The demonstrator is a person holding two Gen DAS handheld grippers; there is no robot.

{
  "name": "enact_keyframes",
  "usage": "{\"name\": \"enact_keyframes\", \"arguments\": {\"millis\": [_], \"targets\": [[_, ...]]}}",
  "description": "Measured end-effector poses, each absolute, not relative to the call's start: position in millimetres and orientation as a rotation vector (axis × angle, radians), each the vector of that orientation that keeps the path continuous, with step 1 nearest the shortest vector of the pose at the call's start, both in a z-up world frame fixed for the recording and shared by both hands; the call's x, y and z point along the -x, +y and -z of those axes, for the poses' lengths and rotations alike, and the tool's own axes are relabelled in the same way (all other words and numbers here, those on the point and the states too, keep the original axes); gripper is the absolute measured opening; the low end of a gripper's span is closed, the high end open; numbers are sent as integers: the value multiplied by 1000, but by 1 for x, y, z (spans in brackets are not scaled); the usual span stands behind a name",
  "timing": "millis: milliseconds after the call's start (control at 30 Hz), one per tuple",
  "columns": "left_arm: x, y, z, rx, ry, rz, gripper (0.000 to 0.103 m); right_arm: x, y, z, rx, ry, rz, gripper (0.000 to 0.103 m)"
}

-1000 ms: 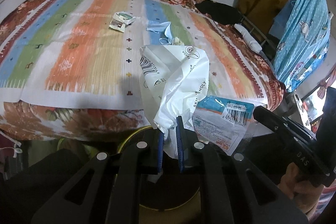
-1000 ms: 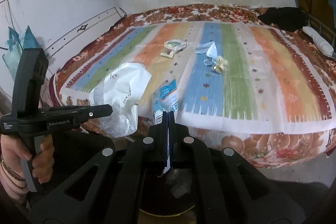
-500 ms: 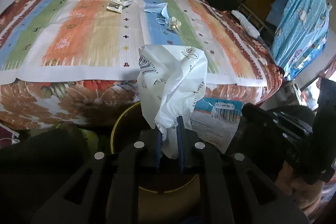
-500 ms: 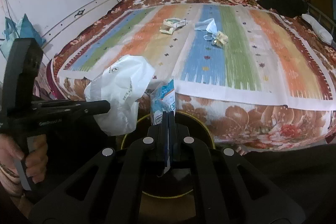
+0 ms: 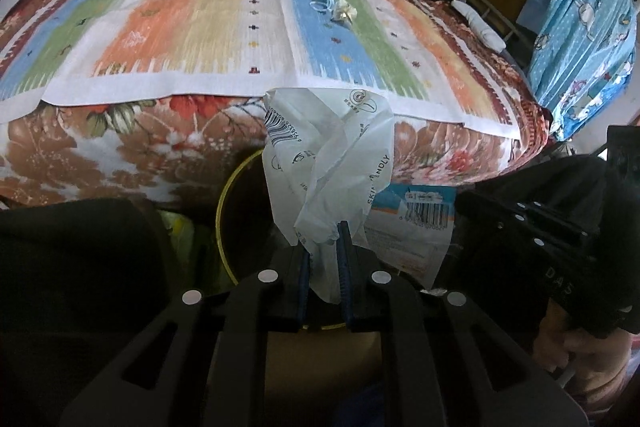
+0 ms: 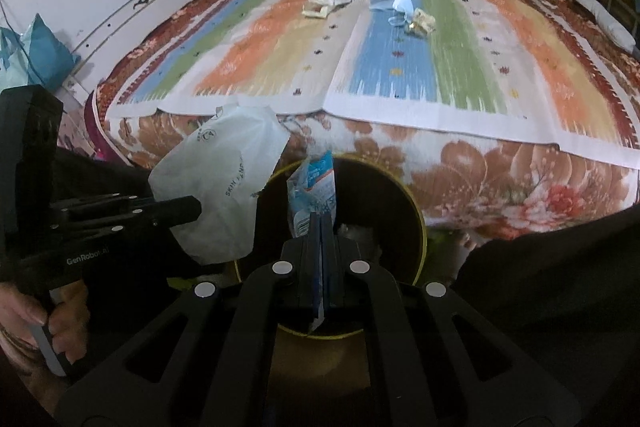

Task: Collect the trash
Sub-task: 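Open both grippers over the bin to drop the bag and packet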

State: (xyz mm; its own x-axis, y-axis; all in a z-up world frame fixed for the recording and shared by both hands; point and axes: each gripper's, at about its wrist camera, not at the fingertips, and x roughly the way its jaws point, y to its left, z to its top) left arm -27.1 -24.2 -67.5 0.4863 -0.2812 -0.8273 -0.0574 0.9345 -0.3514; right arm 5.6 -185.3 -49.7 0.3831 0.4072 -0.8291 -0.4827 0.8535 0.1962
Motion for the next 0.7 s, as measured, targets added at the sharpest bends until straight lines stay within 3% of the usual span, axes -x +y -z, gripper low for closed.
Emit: {"name": "enact_keyframes", "arguments": {"millis": [167, 200, 267, 300, 367, 700], "targets": [[26, -26, 71, 345, 1078, 131, 13, -9, -185, 54, 74, 1077, -560, 1], [25, -26, 71, 350, 1081, 129, 16, -10, -185, 55, 66, 1087, -558, 2], [24, -25, 71, 369, 1070, 139, 36, -12, -185, 57, 56, 1103, -557, 6], [24, -25, 70, 376, 1064, 146, 40, -13, -185, 58, 53, 1108, -556, 14], [24, -26, 68, 381, 1055, 151, 48, -14, -186, 59, 49, 1113, -554, 21], [17, -20, 66, 407, 1045, 125, 56, -18, -185, 56, 18, 1111, -561, 37]]}}
